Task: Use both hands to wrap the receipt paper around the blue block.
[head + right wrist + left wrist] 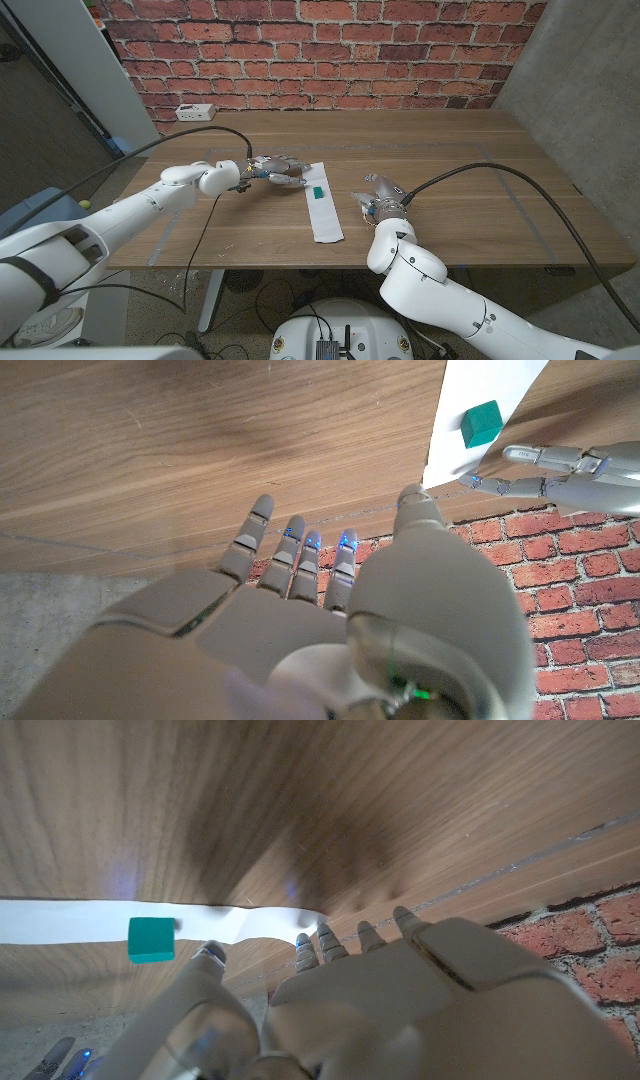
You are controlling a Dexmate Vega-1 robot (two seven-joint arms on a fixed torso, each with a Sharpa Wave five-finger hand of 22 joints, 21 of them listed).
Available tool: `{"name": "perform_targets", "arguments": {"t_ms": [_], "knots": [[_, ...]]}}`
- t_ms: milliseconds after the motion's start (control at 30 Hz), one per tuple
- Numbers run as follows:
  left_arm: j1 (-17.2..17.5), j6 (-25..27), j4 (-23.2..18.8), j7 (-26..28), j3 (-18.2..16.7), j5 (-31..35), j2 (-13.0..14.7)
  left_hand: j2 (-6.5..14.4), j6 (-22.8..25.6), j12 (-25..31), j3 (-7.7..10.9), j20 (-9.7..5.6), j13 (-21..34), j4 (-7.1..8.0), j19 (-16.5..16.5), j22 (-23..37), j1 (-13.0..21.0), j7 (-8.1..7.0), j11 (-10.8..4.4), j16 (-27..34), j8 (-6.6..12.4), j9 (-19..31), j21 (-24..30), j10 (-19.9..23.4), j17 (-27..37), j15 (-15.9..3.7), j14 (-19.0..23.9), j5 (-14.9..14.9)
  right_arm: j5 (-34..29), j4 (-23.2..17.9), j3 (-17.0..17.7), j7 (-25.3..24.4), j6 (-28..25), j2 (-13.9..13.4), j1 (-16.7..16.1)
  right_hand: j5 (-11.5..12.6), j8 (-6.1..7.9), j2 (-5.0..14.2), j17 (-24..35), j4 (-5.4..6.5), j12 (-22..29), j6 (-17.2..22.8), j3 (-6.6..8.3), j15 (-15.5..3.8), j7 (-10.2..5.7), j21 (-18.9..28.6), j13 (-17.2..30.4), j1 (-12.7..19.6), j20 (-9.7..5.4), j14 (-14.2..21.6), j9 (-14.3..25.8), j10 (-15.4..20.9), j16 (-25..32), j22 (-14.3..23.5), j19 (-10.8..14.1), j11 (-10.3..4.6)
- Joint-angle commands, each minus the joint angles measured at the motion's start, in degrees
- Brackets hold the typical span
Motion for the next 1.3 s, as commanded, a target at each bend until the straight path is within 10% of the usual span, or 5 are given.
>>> {"name": "perform_targets", "arguments": {"t_ms": [33, 333, 500, 633, 1300], "knots": [[-2.5, 0.0, 2.0, -1.8, 2.0, 1.1, -1.7, -0.1, 0.8, 0.4, -0.25, 0.49, 0.0, -0.22, -3.3, 0.0, -0.3, 0.05, 0.34, 0.3, 0.21, 0.0, 0.5, 0.9, 0.2, 0.44, -1.3, 0.6, -59.1, 6.6, 1.4, 57.9, -2.5, 10.8, -4.7, -1.4, -0.88, -0.25, 0.1, -2.12, -2.1, -0.4, 2.65, 1.01, -4.22, -1.5, 0.3, 4.5, 0.45, -3.7, 0.1, -4.0, -1.7, 0.2, -2.4, -1.23], [-2.7, 0.7, 1.7, -1.6, 2.5, 1.2, -1.9, 0.0, 2.3, 0.5, -0.41, 0.56, 0.0, -0.21, -3.2, 0.0, -0.4, 0.52, 0.86, 0.3, 0.36, 0.0, 0.5, 2.0, 0.2, 0.49, -0.9, 0.7, -84.7, 11.9, 9.9, 80.2, 12.6, 22.4, -11.5, -1.7, -1.98, -2.43, -0.1, -1.99, -3.7, -4.1, 4.03, 1.78, -8.09, -3.4, 0.5, 7.0, 0.78, -7.8, 0.3, -9.6, -3.8, 0.2, -5.0, -2.78], [-2.4, 1.2, 1.2, -1.5, 2.4, 1.0, -1.6, 0.0, 2.6, 0.5, -0.45, 0.61, 0.0, -0.24, -3.2, 0.0, -0.4, 0.66, 0.89, 0.2, 0.31, 0.0, 0.6, 2.2, 0.2, 0.5, -0.8, 0.7, -78.8, 10.5, 11.9, 62.9, 16.1, 25.1, -17.2, -1.3, -1.1, -2.76, 0.0, -1.39, -2.9, -3.0, 4.35, 1.14, -8.21, -4.1, 0.6, 7.1, 0.63, -7.5, 0.5, -9.6, -3.8, 0.2, -5.5, -4.14], [-2.0, 1.5, 0.6, -1.4, 2.2, 0.6, -1.2, 0.0, 2.6, 0.4, -0.47, 0.63, 0.0, -0.26, -3.2, 0.0, -0.4, 0.75, 0.89, 0.2, 0.23, 0.0, 0.6, 2.2, 0.2, 0.5, -0.8, 0.7, -68.9, 9.2, 11.2, 41.1, 19.0, 22.5, -21.1, -0.2, 1.44, -3.75, 0.3, -0.81, 0.2, 5.2, 4.65, -2.03, -6.37, -2.7, 0.9, 6.6, -0.66, 0.5, 0.8, -1.3, -1.0, 0.2, 1.0, -5.48], [-0.3, 4.1, -2.0, -2.4, 1.4, -0.2, -0.7, 0.3, 2.4, 0.0, -0.56, 0.7, 0.0, -0.33, -3.1, 0.0, -0.4, 1.17, 1.49, 0.1, -0.27, 0.0, 0.6, 2.1, 0.2, 0.52, -0.8, 0.8, -85.6, 11.2, 11.3, 46.7, 24.0, 25.2, -26.4, 1.4, 0.93, -5.98, 0.1, -1.58, -0.7, 7.6, 6.58, -3.68, -8.17, -2.8, 0.8, 10.7, -2.48, 1.3, 0.8, -0.8, -2.1, 0.2, 4.3, -8.91]]}}
